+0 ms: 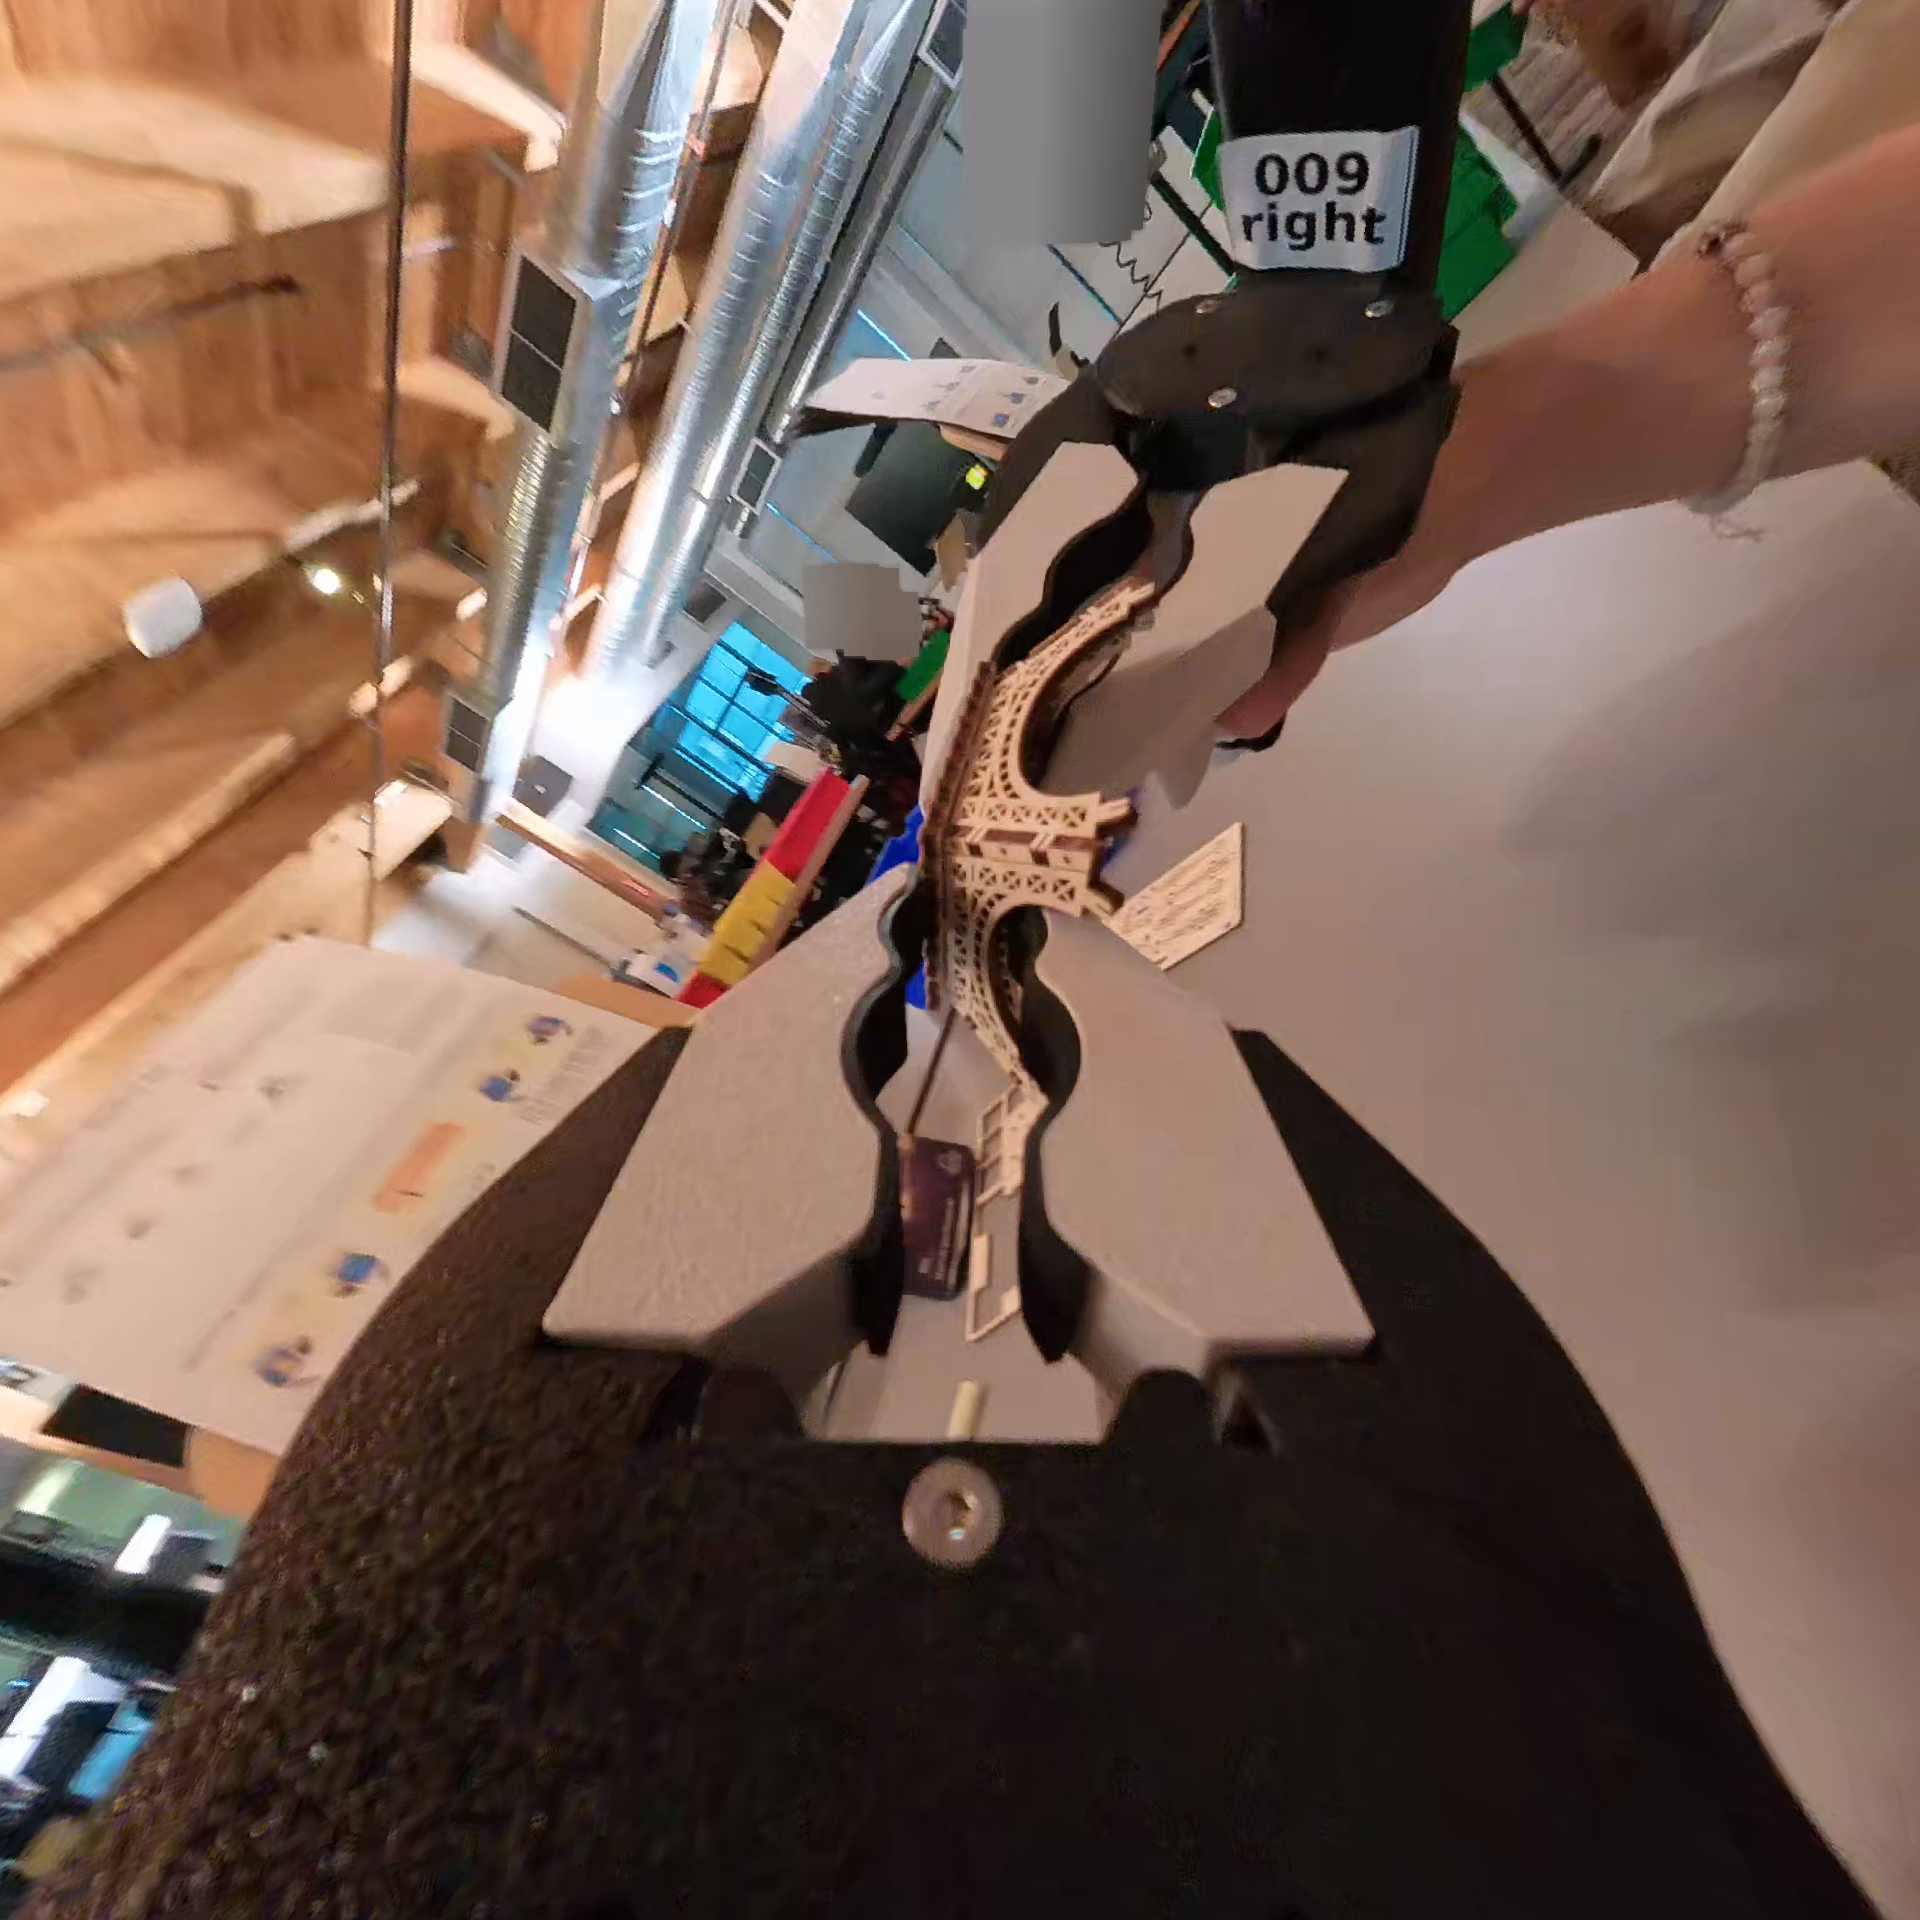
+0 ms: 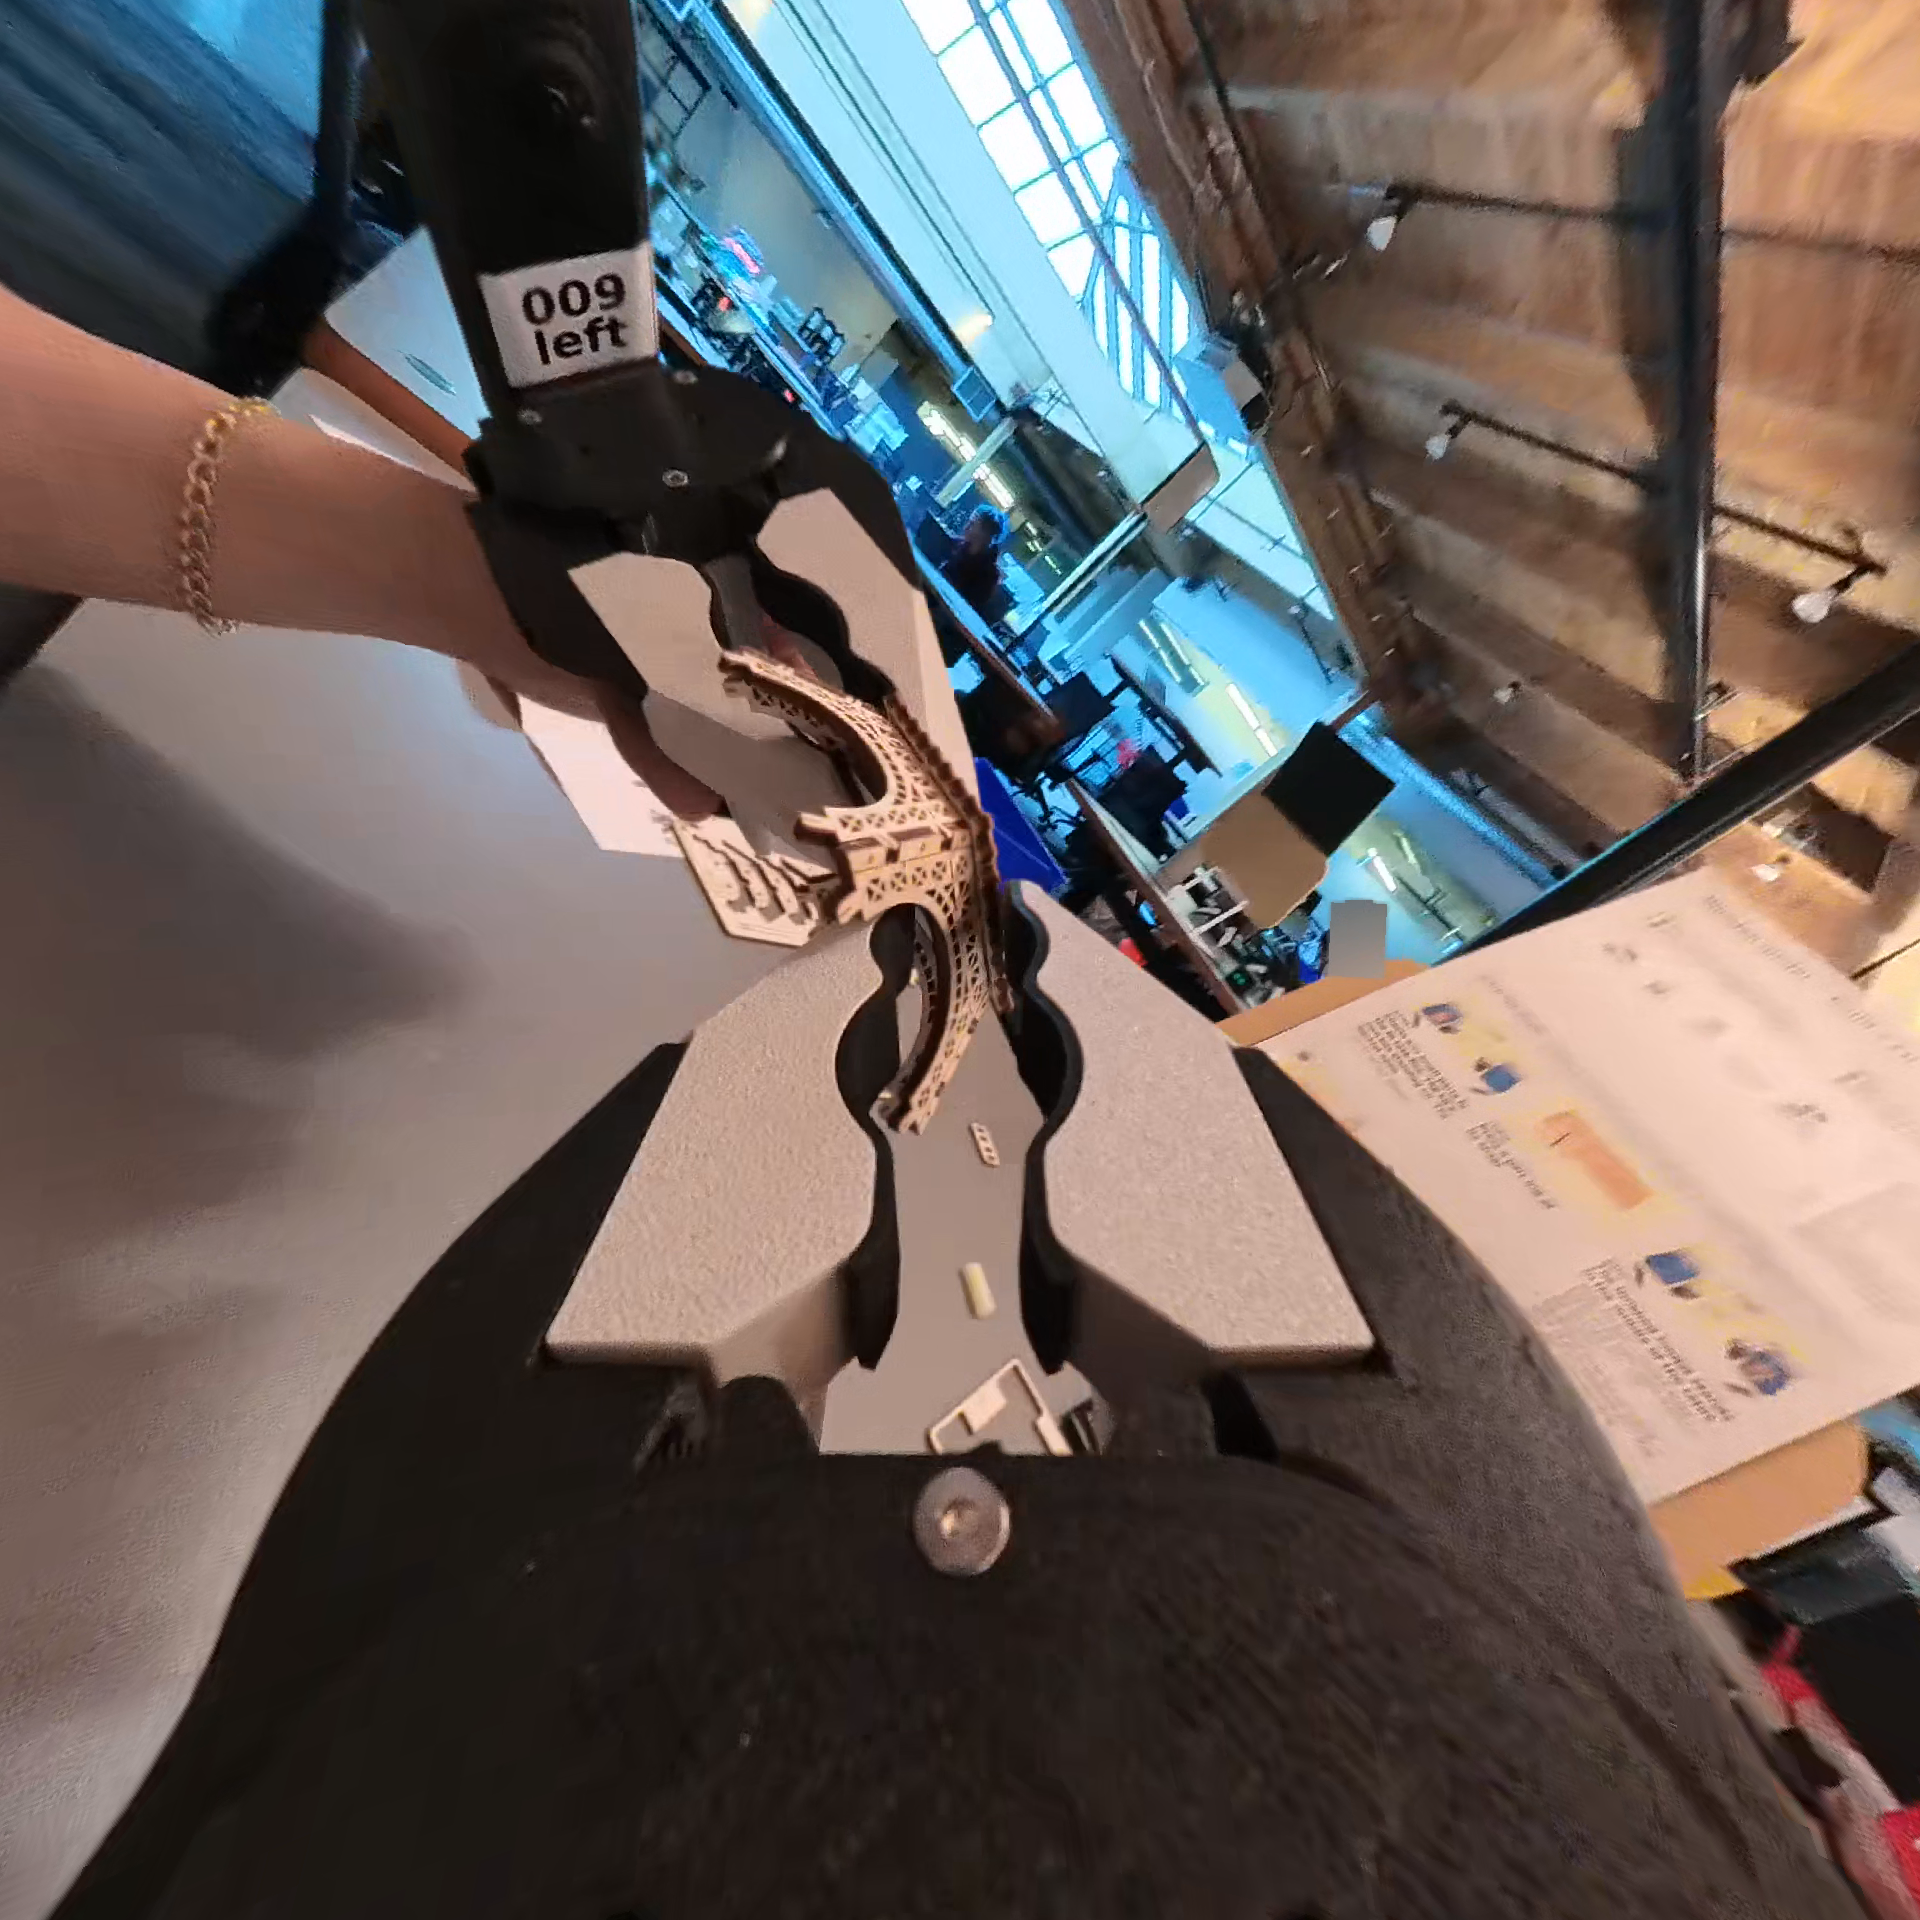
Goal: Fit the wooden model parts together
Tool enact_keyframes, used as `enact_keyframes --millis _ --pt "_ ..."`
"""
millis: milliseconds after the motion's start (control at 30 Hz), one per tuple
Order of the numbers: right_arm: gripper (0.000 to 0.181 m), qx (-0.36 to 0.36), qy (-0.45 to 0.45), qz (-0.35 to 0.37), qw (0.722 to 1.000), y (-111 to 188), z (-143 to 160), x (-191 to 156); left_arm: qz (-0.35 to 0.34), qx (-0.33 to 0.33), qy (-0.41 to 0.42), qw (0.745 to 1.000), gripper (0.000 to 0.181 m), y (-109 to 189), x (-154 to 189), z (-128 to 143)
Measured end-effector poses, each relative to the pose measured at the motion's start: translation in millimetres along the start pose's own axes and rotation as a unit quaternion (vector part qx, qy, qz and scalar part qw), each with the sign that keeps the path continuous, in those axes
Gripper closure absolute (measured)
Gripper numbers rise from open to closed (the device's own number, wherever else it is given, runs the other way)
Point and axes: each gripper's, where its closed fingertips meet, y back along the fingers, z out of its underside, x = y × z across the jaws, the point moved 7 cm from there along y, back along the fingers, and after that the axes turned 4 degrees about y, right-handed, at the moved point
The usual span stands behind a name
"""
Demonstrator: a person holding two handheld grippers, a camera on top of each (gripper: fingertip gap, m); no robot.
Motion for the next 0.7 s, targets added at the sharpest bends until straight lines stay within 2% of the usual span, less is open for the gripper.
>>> enact_keyframes --millis 233,400,533,700 --pt "0.166 0.017 0.071 0.029 0.997 3 -17 -2 -0.045 0.01 -0.125 0.991 0.17 7 2 -17" --pt "0.168 0.018 0.147 0.065 0.987 6 -27 -4 -0.078 0.018 -0.208 0.975 0.168 9 3 -27" --pt "0.169 0.01 0.195 0.09 0.977 8 -30 -6 -0.103 0.022 -0.286 0.953 0.166 8 4 -31" --pt "0.169 0.016 0.213 0.103 0.972 10 -32 -7 -0.103 0.028 -0.313 0.944 0.166 8 5 -34"
